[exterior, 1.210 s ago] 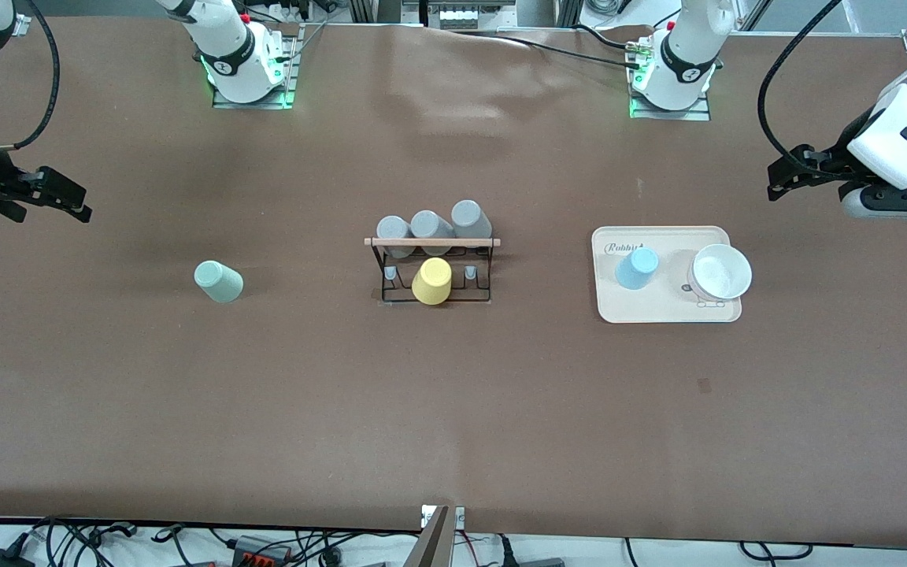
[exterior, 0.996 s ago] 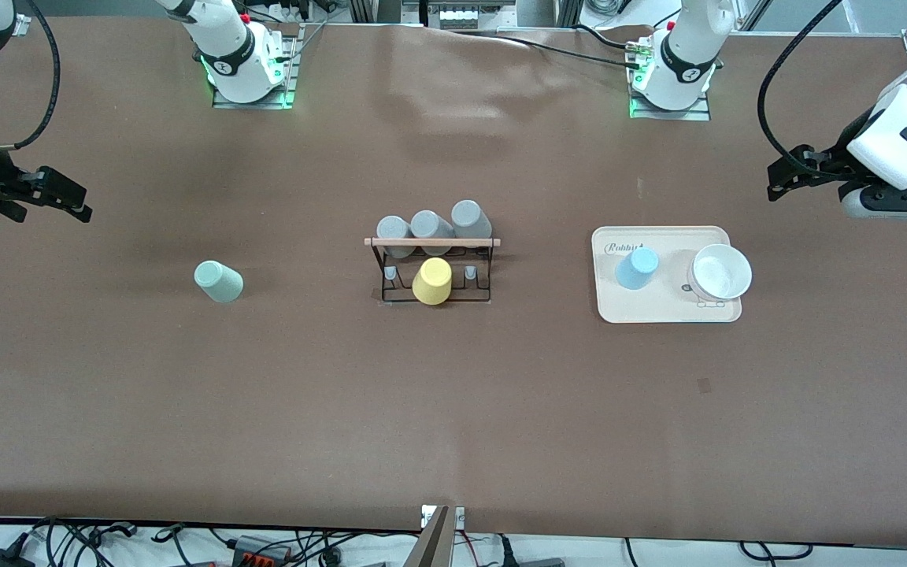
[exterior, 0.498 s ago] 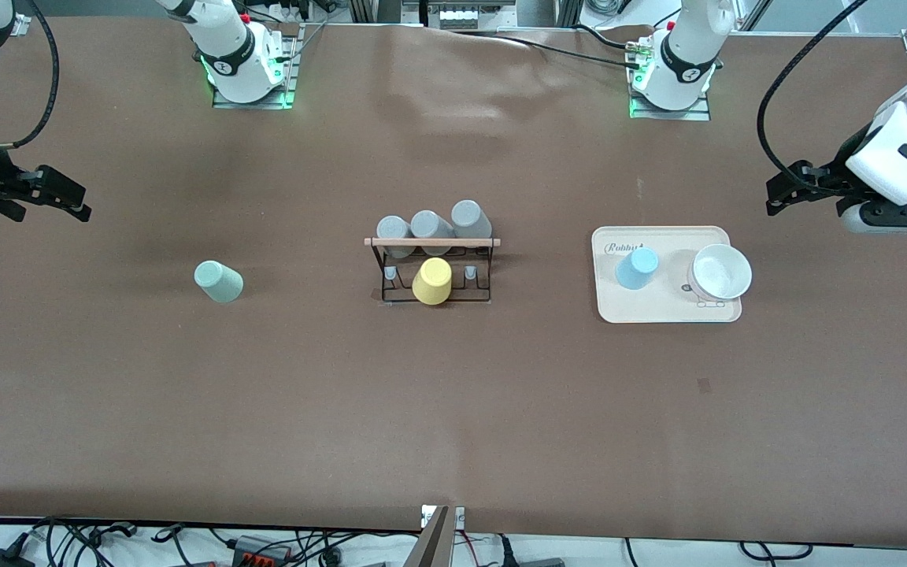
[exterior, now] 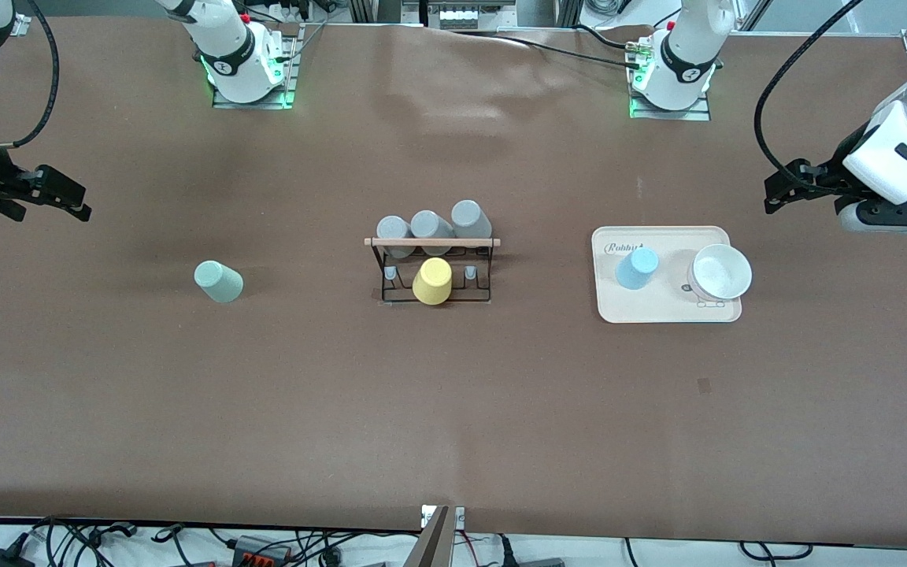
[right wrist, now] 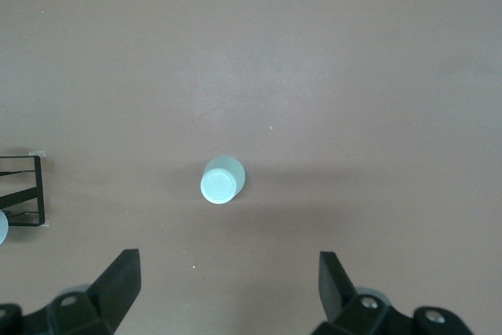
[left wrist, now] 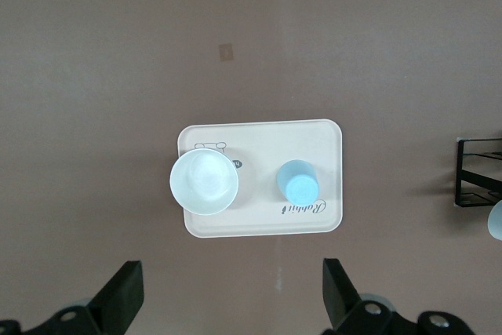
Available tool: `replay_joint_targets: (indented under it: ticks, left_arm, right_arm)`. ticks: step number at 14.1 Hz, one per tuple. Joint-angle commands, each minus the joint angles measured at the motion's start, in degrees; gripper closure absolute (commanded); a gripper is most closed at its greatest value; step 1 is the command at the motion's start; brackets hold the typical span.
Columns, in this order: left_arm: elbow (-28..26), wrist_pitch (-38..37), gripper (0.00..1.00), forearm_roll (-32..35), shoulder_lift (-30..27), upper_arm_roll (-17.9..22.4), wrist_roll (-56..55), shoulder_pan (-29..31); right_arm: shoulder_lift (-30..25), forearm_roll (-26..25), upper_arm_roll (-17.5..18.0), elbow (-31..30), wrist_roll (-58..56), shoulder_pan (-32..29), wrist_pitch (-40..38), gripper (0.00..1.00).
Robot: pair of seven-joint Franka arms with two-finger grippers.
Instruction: Hang scattered cups on rack with three cups
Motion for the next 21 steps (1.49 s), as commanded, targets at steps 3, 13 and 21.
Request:
replay_joint_targets:
  ticks: [3, 13, 21]
  left_arm:
    - [1.11, -0.48, 0.00, 0.54, -0.04, -0.17, 1.10, -0.01]
    - [0.41, -1.18, 0.00, 0.27, 4.42, -0.09, 1.10, 0.08]
    - [-18.80, 18.55, 0.00, 0.62, 4.35, -2.88, -2.39, -0.01]
  right_arm:
    - [-0.88, -0.66, 0.66, 0.11, -0.28, -0.44, -0.74, 0.00]
    - [-0.61, -0.66, 0.48, 0.11, -0.37, -0.70, -0.47, 0.00]
    - [0.26, -0.66, 0.57, 0.11, -0.28, -0.79, 0.14, 0.00]
